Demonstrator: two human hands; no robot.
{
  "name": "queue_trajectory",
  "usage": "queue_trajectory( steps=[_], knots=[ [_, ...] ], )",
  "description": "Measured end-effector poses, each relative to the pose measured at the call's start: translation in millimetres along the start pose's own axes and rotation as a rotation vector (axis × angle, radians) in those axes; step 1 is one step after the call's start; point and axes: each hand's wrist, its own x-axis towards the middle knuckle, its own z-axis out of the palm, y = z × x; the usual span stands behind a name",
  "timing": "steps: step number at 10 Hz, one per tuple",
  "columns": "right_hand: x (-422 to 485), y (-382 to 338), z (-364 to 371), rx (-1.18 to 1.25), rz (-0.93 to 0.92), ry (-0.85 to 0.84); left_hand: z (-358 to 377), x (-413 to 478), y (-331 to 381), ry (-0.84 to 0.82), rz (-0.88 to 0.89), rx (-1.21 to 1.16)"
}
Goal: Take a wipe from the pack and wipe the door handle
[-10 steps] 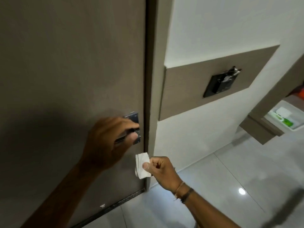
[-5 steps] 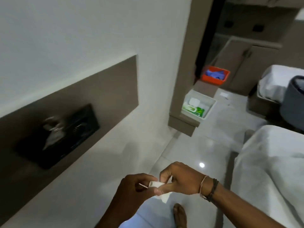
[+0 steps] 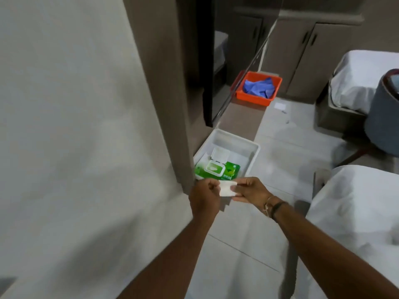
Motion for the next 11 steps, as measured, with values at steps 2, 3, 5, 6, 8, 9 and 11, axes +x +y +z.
queue_trajectory(
  steps=[2, 3, 5, 6, 8, 9, 11],
  knots=[
    [132.8, -16.3, -1.8, -0.384, -0.028, 0.175, 71.2, 125.1, 21.4, 0.006, -0.119, 0.150],
    [161.0, -15.1, 10.3, -0.481, -0.024, 0.252, 88.0, 159.5, 13.3, -0.006, -0.159, 0.216],
    [199.7, 1.3, 21.5, -0.501, 0.046, 0.448, 113.4, 197.6, -4.8, -0.020, -0.087, 0.457],
    [201.9, 6.9, 23.8, -0.563, 0.050, 0.477, 120.2, 198.9, -12.6, -0.081, 0.046, 0.658],
    [187.5, 7.0, 22.4, -0.678, -0.046, 0.460, 115.3, 184.0, -5.9, -0.084, 0.146, 0.693],
    [172.8, -2.5, 21.7, -0.739, -0.116, 0.481, 103.7, 174.1, 5.3, -0.055, 0.186, 0.657],
    [80.5, 0.6, 19.3, -0.870, -0.384, 0.577, 65.7, 85.9, 2.0, 0.147, 0.359, 0.447]
  ],
)
